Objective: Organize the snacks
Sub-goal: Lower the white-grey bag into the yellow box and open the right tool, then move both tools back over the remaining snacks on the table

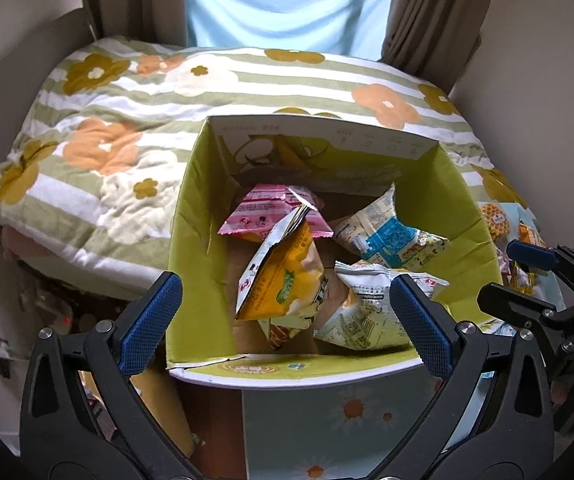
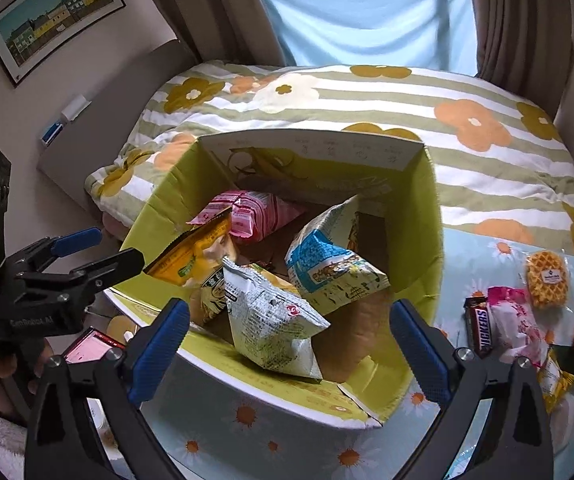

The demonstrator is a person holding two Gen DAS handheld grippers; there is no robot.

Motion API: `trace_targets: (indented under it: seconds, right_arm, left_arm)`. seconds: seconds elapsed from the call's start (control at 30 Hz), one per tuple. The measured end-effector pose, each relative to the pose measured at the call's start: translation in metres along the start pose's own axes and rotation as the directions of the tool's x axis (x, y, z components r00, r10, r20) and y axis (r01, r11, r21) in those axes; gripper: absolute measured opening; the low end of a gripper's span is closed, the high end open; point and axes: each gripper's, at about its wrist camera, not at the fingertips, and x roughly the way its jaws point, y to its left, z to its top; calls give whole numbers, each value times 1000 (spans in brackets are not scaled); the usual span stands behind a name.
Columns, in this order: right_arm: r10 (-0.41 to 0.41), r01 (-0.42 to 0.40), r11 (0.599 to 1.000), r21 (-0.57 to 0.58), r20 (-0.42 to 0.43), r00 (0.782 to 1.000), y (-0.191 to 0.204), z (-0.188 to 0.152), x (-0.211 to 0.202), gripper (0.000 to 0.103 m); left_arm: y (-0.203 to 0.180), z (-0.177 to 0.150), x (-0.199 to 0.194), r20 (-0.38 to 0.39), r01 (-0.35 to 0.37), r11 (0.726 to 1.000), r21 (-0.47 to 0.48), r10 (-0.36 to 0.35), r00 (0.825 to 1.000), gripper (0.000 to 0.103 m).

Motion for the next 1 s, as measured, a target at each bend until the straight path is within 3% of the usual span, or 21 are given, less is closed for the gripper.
trace_targets:
  seconds: [0.23,0.5,0.77,1.0]
  right_arm:
    - [-71,69,996,48,32,997,-5,-5,-19,100]
    - [-126,117,986,118,71,989,-31,-21,-49,100]
    - [-205,183,968,172,125,971,-84,-44,-96,100]
    - [-243,216,956,200,127,962,-154,-71,-143,100]
  left_arm:
    - [-13,9,-6,10,46,998,37,-46,999,103]
    - [-62,18,-16,30,105,986,127,-110,994,103]
    - [-131,11,-22,54,110,978,177,-121,991,103]
    - [-209,-4,-21,37,138,974,178,-147,989,103]
